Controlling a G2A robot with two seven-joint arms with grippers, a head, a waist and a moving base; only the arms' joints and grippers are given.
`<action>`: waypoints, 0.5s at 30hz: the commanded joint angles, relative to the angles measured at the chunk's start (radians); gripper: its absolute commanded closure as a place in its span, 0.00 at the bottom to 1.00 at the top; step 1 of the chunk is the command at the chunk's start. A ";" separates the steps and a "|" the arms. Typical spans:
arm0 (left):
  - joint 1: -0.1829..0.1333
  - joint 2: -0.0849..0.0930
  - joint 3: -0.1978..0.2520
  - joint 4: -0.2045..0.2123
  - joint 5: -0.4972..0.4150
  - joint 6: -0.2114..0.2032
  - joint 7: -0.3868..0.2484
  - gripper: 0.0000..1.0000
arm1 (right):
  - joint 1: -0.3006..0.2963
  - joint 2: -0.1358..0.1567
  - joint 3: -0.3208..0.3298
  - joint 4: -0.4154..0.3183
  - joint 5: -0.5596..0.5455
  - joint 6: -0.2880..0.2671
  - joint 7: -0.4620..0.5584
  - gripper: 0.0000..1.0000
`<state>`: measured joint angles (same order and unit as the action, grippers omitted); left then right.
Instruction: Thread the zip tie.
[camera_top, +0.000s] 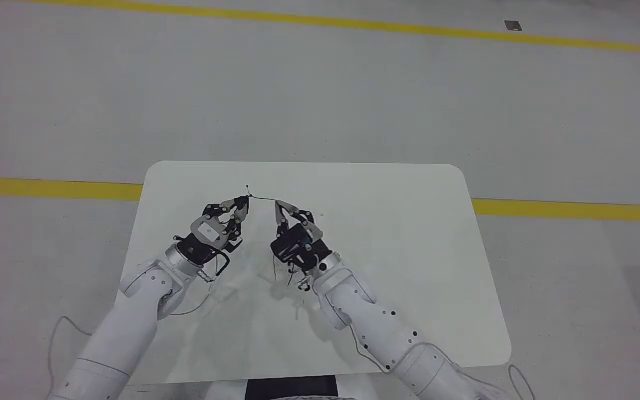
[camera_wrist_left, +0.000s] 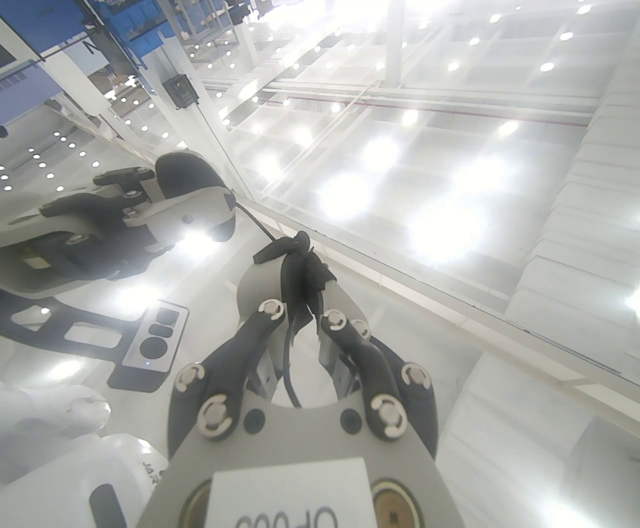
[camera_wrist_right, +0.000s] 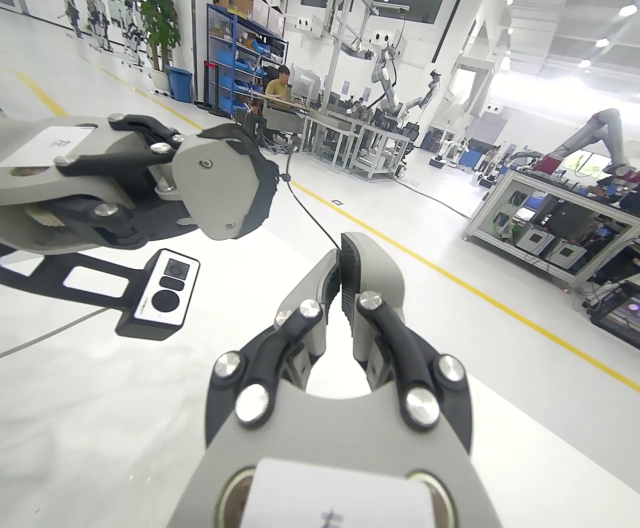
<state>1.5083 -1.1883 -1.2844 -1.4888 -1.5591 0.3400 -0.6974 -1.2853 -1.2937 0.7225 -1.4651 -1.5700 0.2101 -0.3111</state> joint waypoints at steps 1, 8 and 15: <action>0.000 0.000 0.000 0.000 0.000 0.000 0.000 1.00 | -0.002 0.001 0.002 -0.001 0.000 0.001 0.001 1.00; 0.000 0.000 0.000 0.000 0.000 0.000 0.000 1.00 | -0.007 0.005 0.010 -0.003 0.000 0.009 0.005 1.00; 0.000 0.000 0.000 0.000 0.000 0.000 0.000 1.00 | -0.013 0.008 0.017 -0.006 0.000 0.010 0.008 1.00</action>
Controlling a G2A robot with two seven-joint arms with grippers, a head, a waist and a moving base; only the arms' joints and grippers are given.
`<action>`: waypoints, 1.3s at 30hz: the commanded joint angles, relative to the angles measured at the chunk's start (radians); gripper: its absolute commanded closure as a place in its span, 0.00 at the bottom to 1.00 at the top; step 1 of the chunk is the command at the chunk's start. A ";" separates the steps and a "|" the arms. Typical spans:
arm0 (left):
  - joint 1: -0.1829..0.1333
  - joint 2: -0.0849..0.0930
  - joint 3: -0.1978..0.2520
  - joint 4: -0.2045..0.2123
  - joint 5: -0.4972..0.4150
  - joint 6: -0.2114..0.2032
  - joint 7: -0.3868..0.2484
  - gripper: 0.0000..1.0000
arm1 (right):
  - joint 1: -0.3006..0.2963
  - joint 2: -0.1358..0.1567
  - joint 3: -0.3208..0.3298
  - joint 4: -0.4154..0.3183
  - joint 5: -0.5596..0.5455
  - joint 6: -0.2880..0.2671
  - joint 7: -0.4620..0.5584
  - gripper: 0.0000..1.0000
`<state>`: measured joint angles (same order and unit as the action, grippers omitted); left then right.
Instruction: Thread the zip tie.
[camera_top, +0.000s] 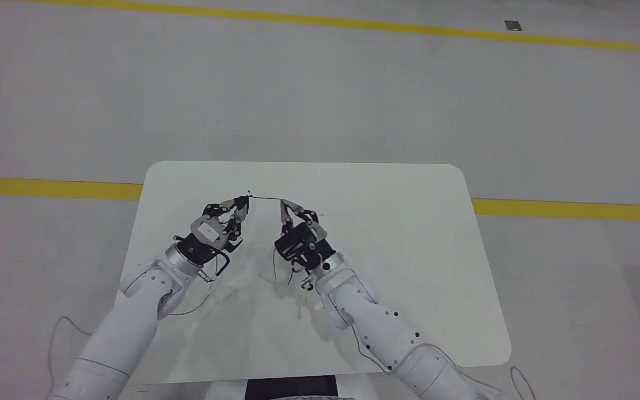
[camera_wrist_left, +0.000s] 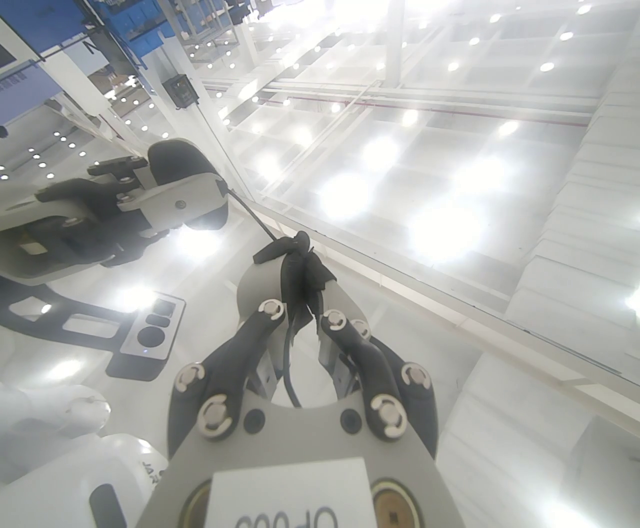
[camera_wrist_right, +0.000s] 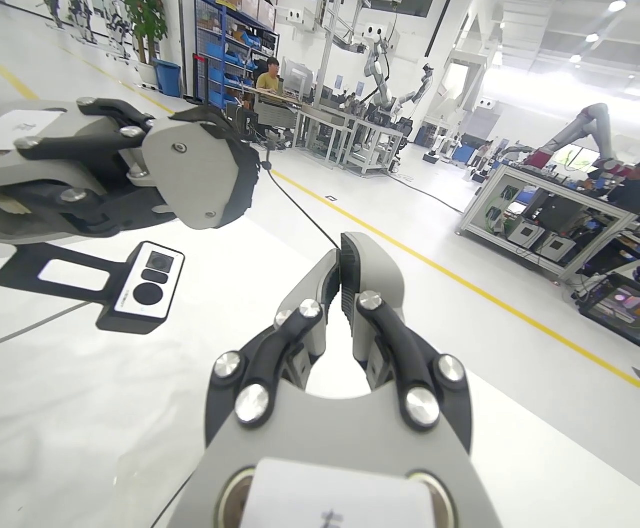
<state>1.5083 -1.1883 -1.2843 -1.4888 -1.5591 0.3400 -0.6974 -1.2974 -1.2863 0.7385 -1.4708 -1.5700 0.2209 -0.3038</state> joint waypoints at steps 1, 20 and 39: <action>0.000 0.000 0.000 0.000 0.000 0.000 0.000 1.00 | -0.001 0.001 0.001 0.000 0.000 -0.001 0.001 1.00; 0.000 0.000 0.000 0.000 0.000 0.000 0.000 1.00 | -0.001 0.014 0.000 -0.008 0.000 0.011 0.017 1.00; 0.000 0.000 0.000 0.000 0.000 0.000 0.000 1.00 | -0.025 0.040 0.009 -0.028 0.000 0.049 0.034 1.00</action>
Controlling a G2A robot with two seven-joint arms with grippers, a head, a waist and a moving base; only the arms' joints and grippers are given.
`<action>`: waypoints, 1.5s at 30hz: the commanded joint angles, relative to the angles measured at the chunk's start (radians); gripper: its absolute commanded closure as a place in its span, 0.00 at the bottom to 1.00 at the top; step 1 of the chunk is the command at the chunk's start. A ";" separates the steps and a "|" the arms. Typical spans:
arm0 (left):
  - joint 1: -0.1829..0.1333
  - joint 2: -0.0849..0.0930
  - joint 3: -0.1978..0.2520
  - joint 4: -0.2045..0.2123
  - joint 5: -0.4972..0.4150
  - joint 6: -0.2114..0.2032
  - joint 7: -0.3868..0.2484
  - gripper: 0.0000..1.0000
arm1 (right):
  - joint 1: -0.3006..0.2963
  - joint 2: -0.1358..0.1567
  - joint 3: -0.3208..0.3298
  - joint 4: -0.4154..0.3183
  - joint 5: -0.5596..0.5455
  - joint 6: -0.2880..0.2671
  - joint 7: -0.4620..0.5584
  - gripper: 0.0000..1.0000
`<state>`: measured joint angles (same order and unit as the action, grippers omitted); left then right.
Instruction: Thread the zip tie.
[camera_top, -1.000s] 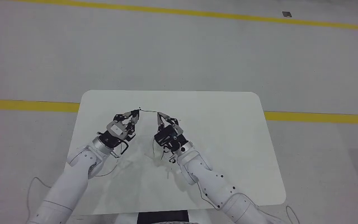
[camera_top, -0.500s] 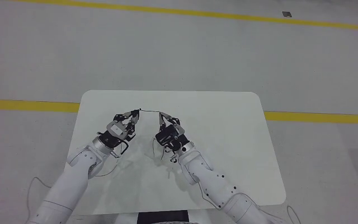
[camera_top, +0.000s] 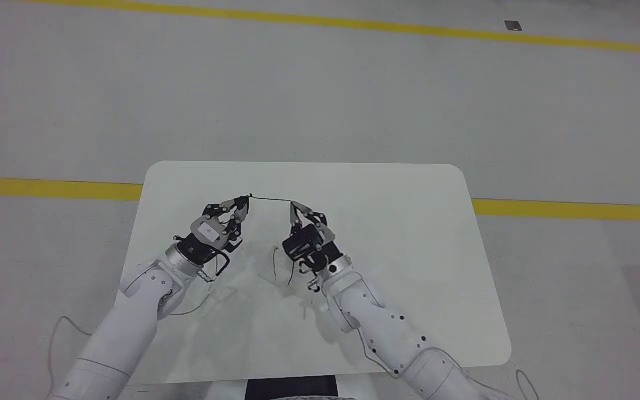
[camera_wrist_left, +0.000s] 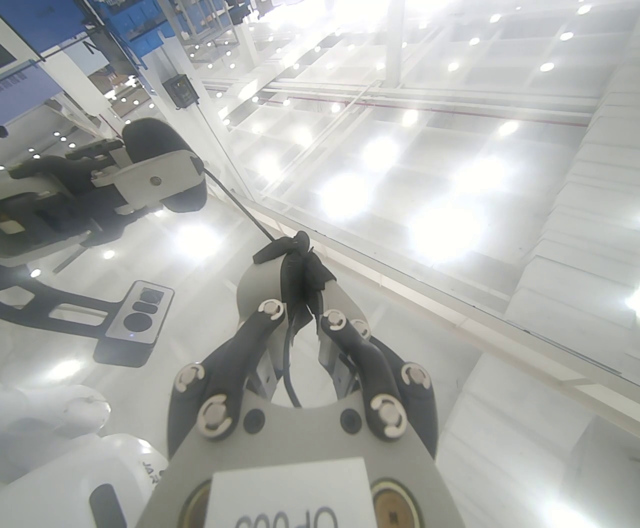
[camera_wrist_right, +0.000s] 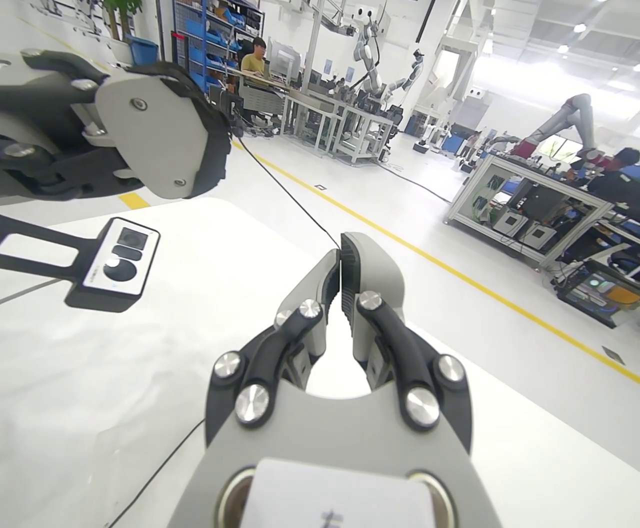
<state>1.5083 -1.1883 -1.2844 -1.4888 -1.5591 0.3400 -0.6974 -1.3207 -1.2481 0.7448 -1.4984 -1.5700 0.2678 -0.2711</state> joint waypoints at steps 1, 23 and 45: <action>0.000 0.000 0.000 0.000 0.000 0.000 0.000 1.00 | -0.004 0.003 0.006 0.000 0.000 0.004 0.001 1.00; 0.000 0.000 0.000 0.000 0.000 0.000 0.000 1.00 | -0.061 0.021 0.112 -0.020 0.031 -0.079 -0.003 0.00; 0.004 0.035 -0.030 -0.089 0.077 0.000 -0.096 1.00 | -0.131 0.040 0.378 -0.097 0.615 -0.388 0.080 0.00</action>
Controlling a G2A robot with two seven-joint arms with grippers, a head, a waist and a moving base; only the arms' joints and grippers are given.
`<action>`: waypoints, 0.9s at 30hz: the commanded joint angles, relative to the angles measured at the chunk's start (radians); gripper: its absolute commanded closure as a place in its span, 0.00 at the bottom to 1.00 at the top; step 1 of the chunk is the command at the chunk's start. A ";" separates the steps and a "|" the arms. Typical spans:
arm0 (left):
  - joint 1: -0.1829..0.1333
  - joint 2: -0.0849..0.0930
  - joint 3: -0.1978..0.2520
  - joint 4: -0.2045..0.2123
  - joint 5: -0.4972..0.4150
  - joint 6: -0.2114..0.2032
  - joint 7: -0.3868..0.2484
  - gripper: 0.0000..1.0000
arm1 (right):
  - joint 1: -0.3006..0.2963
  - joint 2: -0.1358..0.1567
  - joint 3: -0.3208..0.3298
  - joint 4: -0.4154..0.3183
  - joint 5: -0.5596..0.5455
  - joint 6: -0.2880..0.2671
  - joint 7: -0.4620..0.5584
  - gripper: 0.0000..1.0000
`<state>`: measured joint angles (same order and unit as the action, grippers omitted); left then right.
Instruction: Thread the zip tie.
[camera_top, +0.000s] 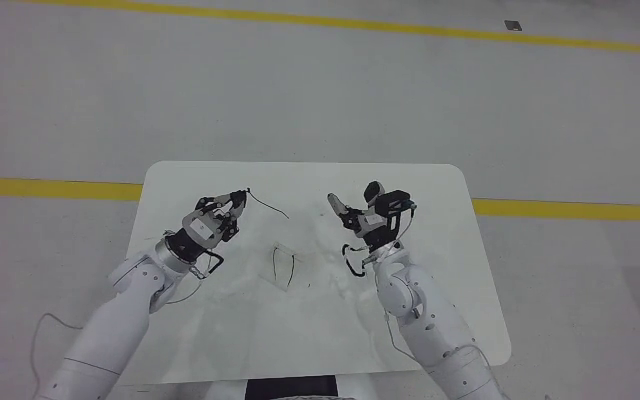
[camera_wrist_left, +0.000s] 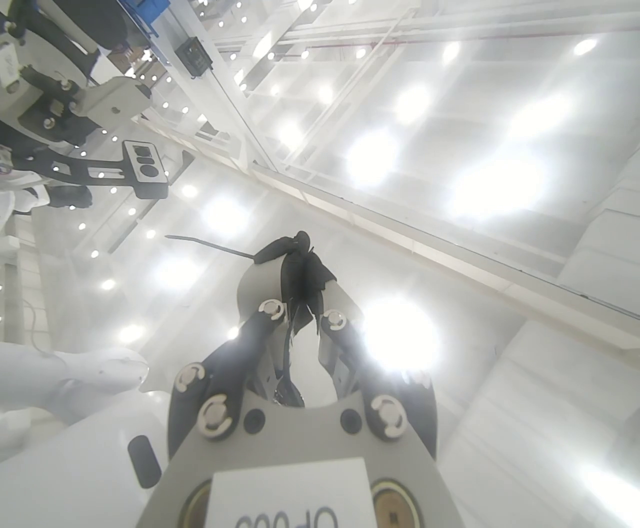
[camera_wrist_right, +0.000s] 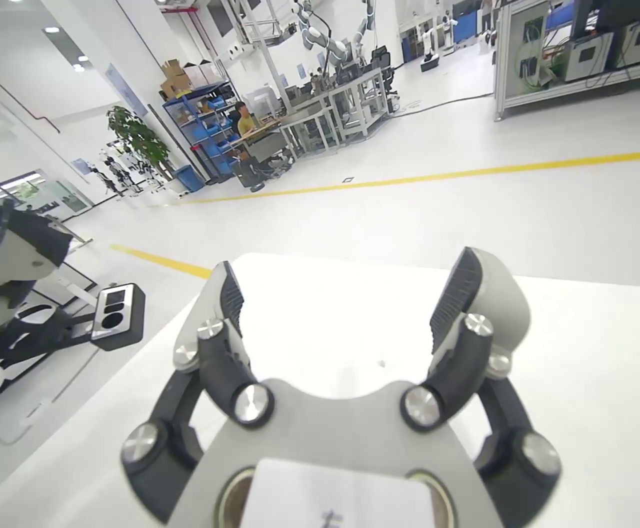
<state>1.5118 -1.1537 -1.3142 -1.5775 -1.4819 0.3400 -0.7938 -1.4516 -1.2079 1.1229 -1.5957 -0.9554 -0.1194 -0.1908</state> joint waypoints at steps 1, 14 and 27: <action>0.000 0.000 0.000 0.000 0.000 0.000 0.000 1.00 | -0.001 0.000 0.001 0.000 0.005 0.001 0.000 0.00; -0.035 0.043 -0.011 -0.135 0.127 0.000 -0.024 1.00 | -0.026 -0.001 0.172 -0.036 0.445 -0.064 0.123 0.00; -0.057 0.083 0.003 -0.182 0.100 0.000 -0.038 1.00 | -0.048 -0.004 0.202 -0.074 0.599 -0.097 0.191 0.00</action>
<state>1.4551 -1.0705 -1.3109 -1.7592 -1.3817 0.3400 -0.8322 -1.4995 -1.2122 1.3251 -1.6694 -0.3537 -0.2165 0.0007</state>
